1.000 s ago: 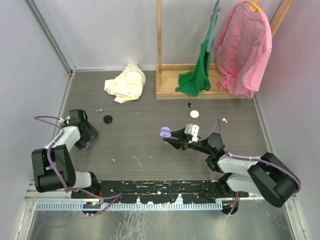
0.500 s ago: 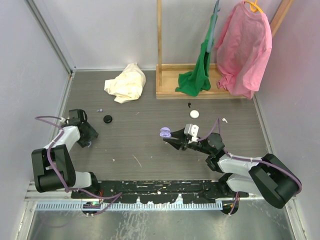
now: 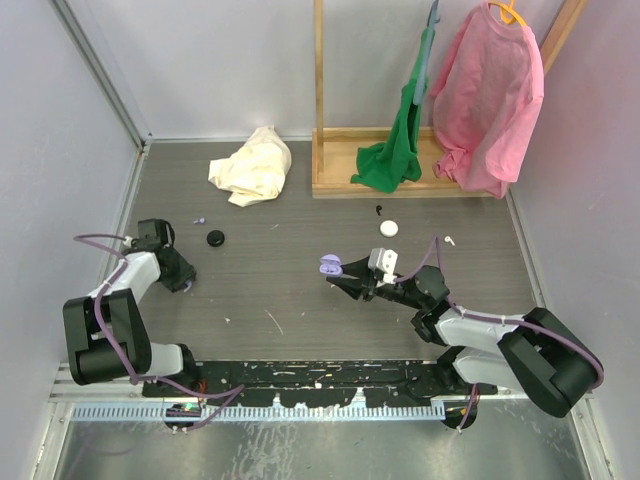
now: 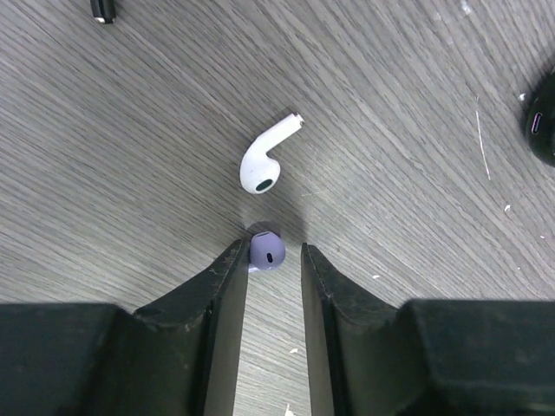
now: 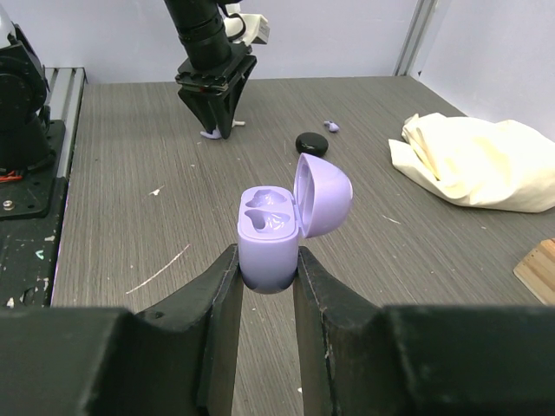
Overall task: Insert the wireless bluetooth earbuds into the charging case
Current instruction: Move the earbud to the center of the board.
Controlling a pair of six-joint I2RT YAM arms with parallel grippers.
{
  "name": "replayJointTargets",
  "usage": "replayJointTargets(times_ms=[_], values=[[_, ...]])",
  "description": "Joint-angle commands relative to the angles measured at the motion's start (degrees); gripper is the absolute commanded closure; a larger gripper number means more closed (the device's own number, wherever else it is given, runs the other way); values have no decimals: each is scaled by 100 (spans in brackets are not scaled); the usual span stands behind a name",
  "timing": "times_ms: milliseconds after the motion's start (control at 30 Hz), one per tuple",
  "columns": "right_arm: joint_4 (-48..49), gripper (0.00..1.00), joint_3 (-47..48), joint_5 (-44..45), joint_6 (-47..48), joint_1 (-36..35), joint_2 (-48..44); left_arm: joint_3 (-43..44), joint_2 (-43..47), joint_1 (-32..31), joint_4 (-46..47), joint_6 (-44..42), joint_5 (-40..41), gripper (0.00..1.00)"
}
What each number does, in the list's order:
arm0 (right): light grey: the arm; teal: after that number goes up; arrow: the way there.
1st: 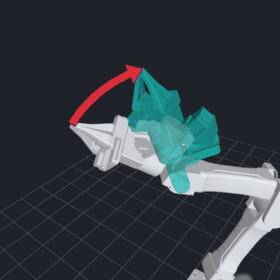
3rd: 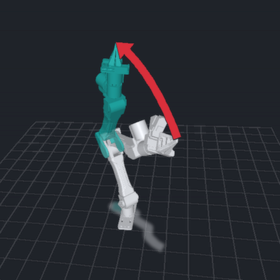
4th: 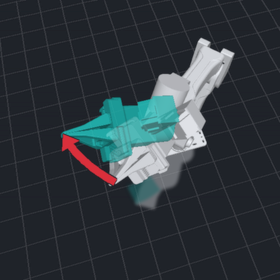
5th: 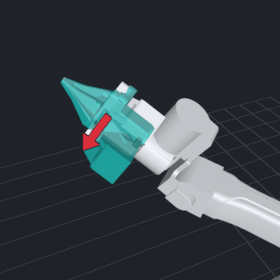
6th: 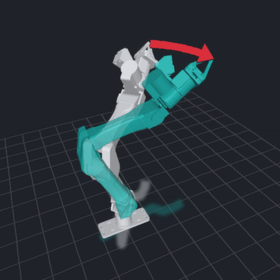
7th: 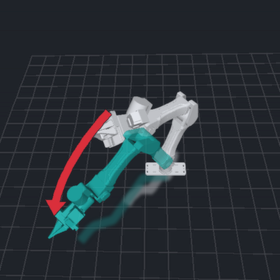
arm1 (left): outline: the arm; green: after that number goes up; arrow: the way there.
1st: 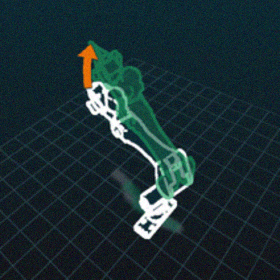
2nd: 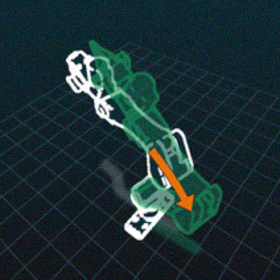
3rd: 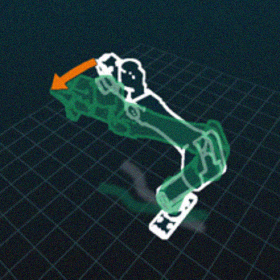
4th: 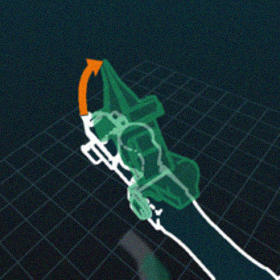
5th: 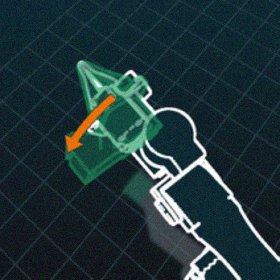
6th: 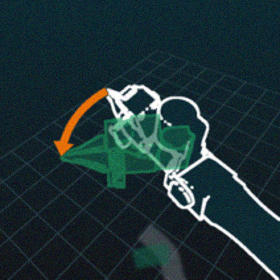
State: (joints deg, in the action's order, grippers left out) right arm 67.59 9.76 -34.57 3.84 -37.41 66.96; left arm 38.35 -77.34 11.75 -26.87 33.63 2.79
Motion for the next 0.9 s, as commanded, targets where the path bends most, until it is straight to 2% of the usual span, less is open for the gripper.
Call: replayJointTargets(times_ms=[0,267,433,633,867], values=[[263,99,191,28,58,-22,-182,-18,171,29,-109,51,-267,70],[263,99,189,22,56,-27,-196,-318,217,23,149,300,-856,84],[263,99,185,27,65,-30,-195,-522,320,-138,380,589,-1203,87],[250,99,176,65,104,-28,-200,-572,511,-870,397,911,-1131,87],[136,99,185,154,184,-32,-229,-393,688,-1945,313,1141,-484,86]])
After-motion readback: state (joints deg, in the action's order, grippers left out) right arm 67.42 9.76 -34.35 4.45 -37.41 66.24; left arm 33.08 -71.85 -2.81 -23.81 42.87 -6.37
